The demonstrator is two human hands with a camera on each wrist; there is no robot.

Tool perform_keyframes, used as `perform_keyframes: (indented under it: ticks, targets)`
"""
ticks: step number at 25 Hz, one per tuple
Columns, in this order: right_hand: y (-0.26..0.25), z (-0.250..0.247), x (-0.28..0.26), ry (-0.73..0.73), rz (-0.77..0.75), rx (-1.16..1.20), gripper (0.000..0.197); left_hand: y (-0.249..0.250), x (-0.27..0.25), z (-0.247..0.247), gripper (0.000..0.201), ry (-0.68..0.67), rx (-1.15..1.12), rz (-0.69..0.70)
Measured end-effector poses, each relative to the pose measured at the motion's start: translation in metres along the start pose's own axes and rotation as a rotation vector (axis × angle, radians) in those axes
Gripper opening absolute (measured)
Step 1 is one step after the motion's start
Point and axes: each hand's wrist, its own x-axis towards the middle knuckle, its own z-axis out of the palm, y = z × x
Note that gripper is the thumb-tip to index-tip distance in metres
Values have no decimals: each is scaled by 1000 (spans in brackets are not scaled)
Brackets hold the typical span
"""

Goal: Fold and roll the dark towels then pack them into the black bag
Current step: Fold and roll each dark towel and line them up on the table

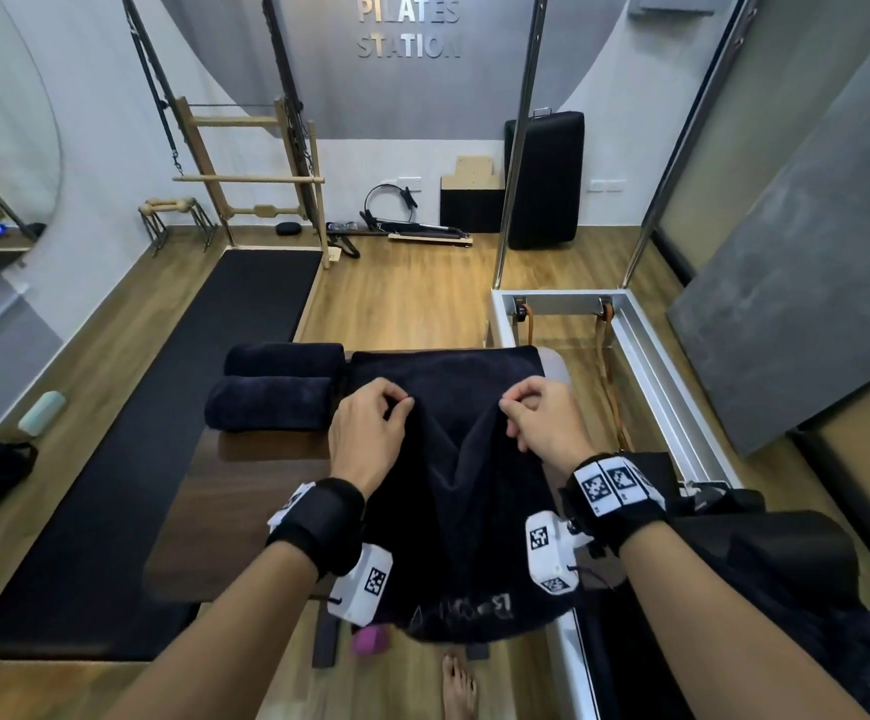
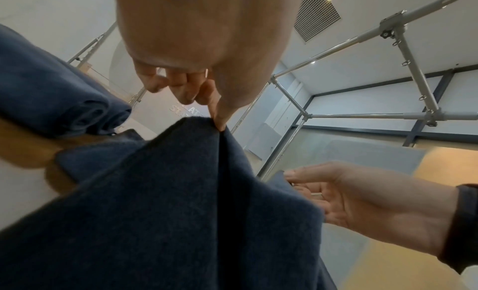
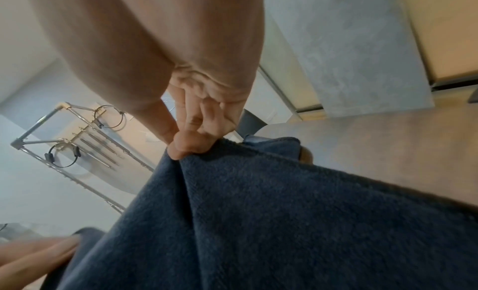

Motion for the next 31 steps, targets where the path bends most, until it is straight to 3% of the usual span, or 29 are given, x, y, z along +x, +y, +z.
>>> perform_keyframes:
  ticks: [6, 9, 15, 19, 22, 25, 27, 29, 31]
  targets:
    - [-15, 29, 57, -55, 51, 15, 2, -1, 52, 32, 4, -67, -29, -103]
    - [3, 30, 58, -73, 112, 1, 15, -20, 42, 33, 26, -136, -30, -176]
    - [66, 8, 17, 20, 207, -104, 16, -70, -14, 12, 33, -228, 75, -307]
    - [97, -3, -30, -67, 340, -205, 26, -83, -50, 5, 33, -331, 211, -381]
    - [95, -4, -51, -86, 375, -111, 20, -84, -62, 7, 18, -225, 18, -417]
    - [74, -11, -62, 88, 361, 336, 10, -78, -64, 3, 9, -45, -443, -495]
    - [65, -18, -70, 154, 290, 498, 15, -76, -65, -3, 11, 49, -608, -466]
    - [66, -23, -82, 119, 233, 467, 30, -74, -73, -7, 30, 24, -567, -366]
    - [73, -22, -97, 75, 166, 265, 26, -73, -90, -12, 41, -29, -394, -244]
